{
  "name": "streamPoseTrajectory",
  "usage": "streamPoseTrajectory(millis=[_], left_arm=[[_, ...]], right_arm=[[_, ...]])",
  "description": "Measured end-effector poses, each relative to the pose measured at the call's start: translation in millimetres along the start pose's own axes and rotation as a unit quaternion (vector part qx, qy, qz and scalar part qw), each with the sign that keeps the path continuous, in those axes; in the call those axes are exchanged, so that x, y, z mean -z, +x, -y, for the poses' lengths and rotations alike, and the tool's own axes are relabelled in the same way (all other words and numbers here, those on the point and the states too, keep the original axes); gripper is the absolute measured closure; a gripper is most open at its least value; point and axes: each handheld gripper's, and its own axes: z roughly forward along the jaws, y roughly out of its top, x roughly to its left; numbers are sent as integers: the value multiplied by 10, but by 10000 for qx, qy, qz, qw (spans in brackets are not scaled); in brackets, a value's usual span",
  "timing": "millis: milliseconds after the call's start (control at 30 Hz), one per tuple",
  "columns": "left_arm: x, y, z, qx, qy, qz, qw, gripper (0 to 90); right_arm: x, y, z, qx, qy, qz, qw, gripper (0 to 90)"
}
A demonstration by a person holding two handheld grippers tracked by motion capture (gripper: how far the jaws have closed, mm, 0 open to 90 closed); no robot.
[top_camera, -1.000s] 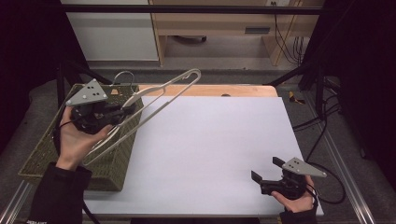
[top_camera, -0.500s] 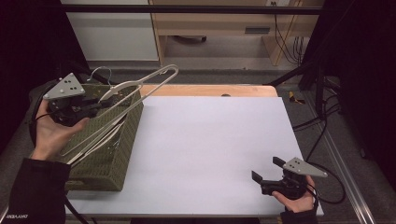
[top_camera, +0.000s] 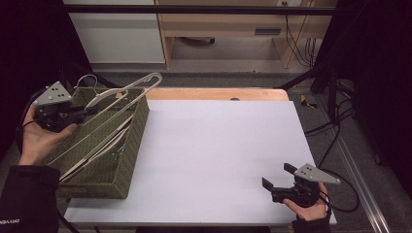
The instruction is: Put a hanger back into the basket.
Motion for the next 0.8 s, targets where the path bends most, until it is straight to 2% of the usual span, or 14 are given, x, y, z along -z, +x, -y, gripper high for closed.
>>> streamPoseTrajectory(millis=[333,633,733,767,800], left_arm=[[-7,259,337,132,207,-264,9993,856],[-68,304,508,178,494,-407,9978,855],[-99,290,569,82,639,-377,9972,856],[-109,287,599,-3,764,-358,9964,855],[-128,275,628,-12,793,-363,9962,856]], right_arm=[[11,-4,3,-11,-4,20,10000,33],[1,-1,7,8,26,31,10000,33],[4,-8,9,39,20,22,10000,34],[4,-9,10,40,20,24,10000,34],[0,-1,8,-14,35,47,10000,34]])
